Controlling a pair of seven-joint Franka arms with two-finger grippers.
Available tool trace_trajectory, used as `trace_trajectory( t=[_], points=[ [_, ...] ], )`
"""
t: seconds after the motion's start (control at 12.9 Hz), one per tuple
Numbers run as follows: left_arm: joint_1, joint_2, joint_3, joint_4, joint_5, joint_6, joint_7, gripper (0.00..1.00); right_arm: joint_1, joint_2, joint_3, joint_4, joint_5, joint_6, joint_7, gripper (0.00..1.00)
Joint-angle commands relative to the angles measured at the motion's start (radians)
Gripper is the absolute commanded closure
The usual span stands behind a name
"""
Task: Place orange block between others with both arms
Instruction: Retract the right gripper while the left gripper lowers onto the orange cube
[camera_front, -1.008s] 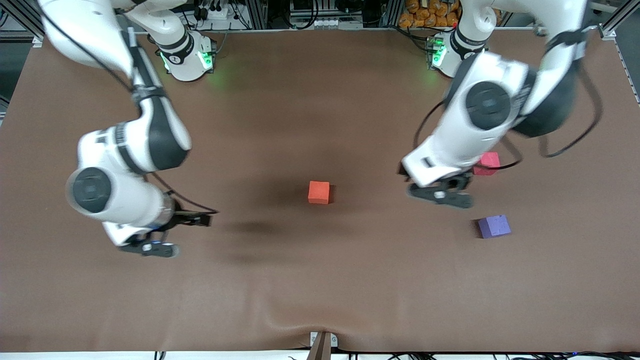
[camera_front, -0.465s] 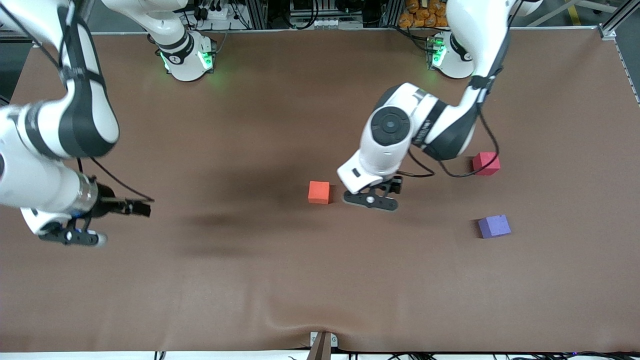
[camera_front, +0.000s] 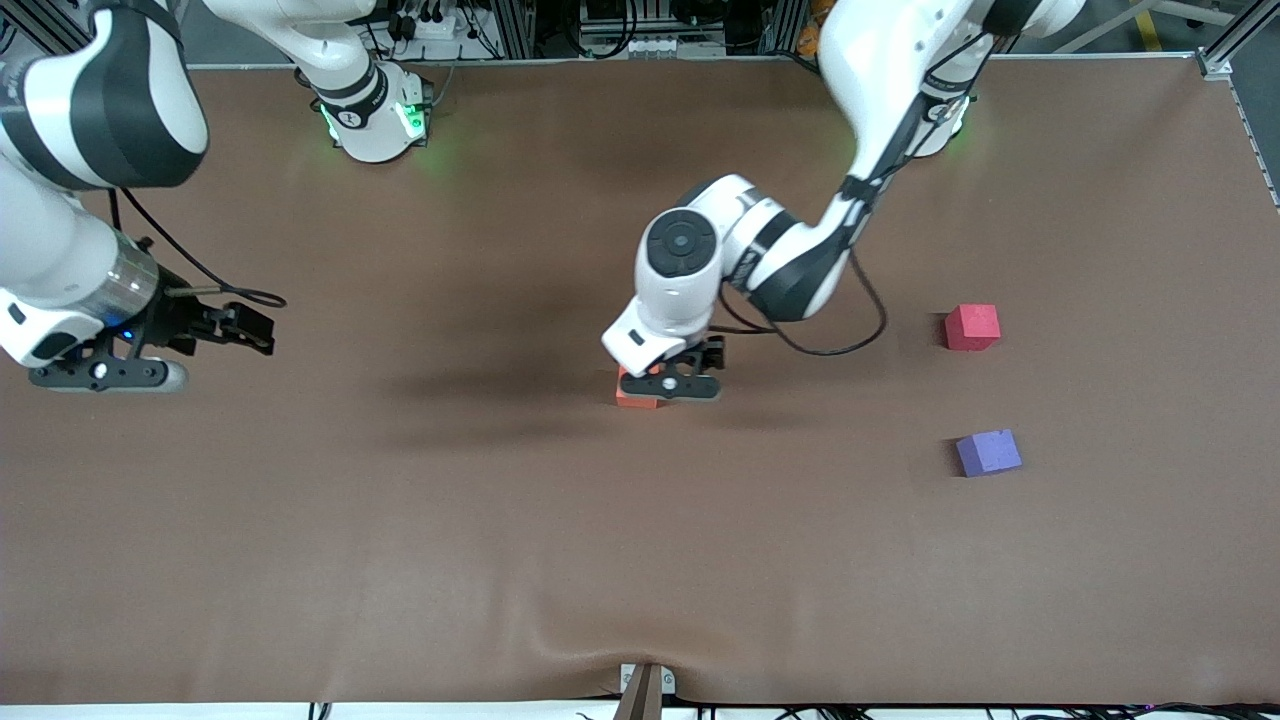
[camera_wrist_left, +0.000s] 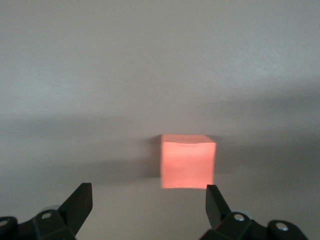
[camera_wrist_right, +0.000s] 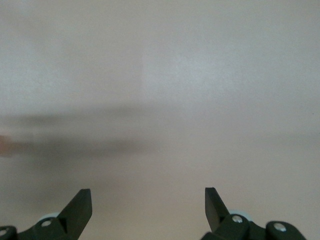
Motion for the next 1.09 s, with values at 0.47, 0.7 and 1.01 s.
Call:
trace_trajectory(
  t=[0.47, 0.7, 1.01],
  points=[
    [-0.043, 0.111, 0.011, 0.051, 0.016, 0.094, -0.146, 0.00, -0.023, -0.147, -0.002, 0.029, -0.007, -0.207, -0.023, 0.00],
    [-0.043, 0.137, 0.011, 0.051, 0.016, 0.143, -0.135, 0.00, -0.026, -0.143, -0.028, 0.109, 0.007, -0.230, -0.043, 0.00],
    [-0.042, 0.151, 0.011, 0.049, 0.016, 0.156, -0.141, 0.02, -0.049, -0.106, -0.030, 0.137, 0.004, -0.215, -0.152, 0.00]
  ],
)
